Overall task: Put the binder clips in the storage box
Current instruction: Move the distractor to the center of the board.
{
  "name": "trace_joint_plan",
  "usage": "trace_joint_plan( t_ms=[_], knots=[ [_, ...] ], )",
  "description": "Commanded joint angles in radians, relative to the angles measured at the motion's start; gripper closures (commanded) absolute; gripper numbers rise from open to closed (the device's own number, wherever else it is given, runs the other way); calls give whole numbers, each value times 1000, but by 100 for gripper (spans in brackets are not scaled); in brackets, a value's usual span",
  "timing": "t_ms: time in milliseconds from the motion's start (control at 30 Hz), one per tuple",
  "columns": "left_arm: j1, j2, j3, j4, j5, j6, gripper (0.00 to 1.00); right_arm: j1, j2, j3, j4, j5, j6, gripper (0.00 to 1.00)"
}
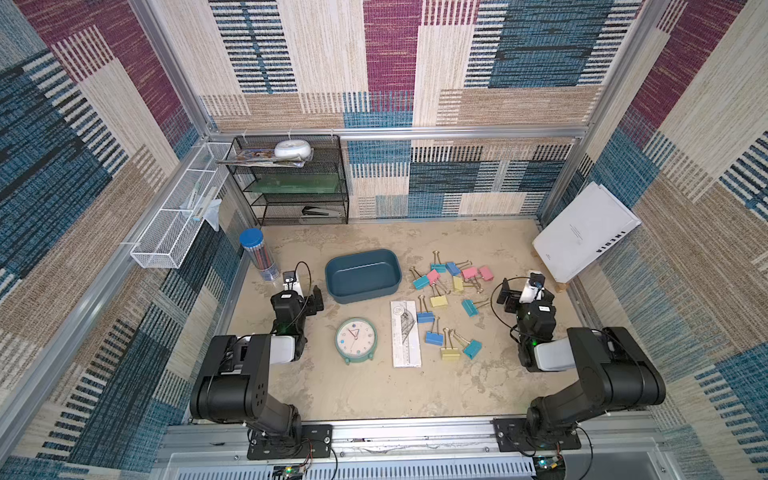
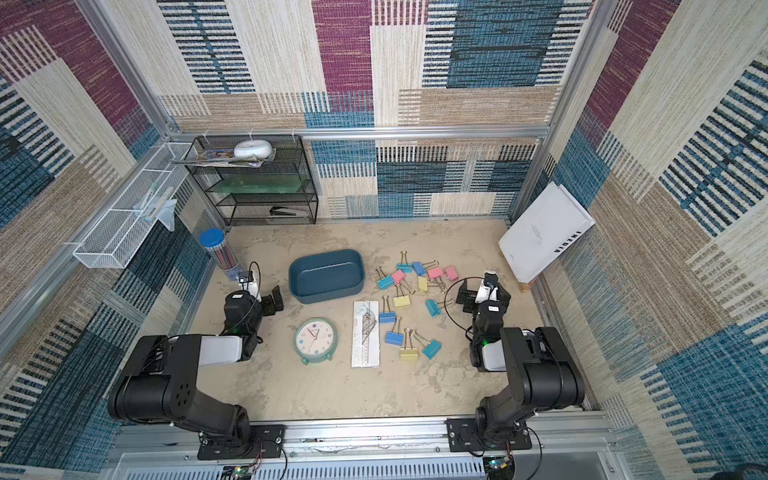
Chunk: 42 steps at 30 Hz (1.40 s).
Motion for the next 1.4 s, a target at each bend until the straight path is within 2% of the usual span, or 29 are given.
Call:
trace_joint_plan(
  t_ms=[0,733,800,867,933,967,1033,1067,1167,1200,1300,1367],
  knots=[
    [1,-1,3,8,7,5,0,0,-4,2,9,0,3,0],
    [1,-4,-2,19,5,6,0,1,-4,3,9,-2,3,0],
    [-10,-68,7,-30,6,30,0,0,-5,-1,15,-2,-2,0],
    [-68,-243,43,-249,-76,48,0,36,-84,-25,46,-38,-82,0],
    [-153,-408,54,-370,-134,34,3,94,-224,71,-236,-35,-119,0],
    [-219,-499,64,-418,-158,28,8,102,-294,151,-405,-88,-91,5],
    [-341,-608,115,-527,-147,2,19,107,-362,294,-676,-162,-3,22],
    [-403,-648,162,-609,-143,-28,27,109,-374,377,-817,-173,62,36],
    [-592,-662,267,-805,-104,-162,66,115,-358,573,-1157,-218,195,92],
    [-653,-644,296,-851,-103,-205,77,116,-347,609,-1218,-235,229,100],
    [-859,-500,376,-953,-115,-304,100,123,-326,657,-1319,-356,279,100],
    [-981,-343,451,-1004,-112,-363,100,128,-312,663,-1359,-401,293,100]
  ],
)
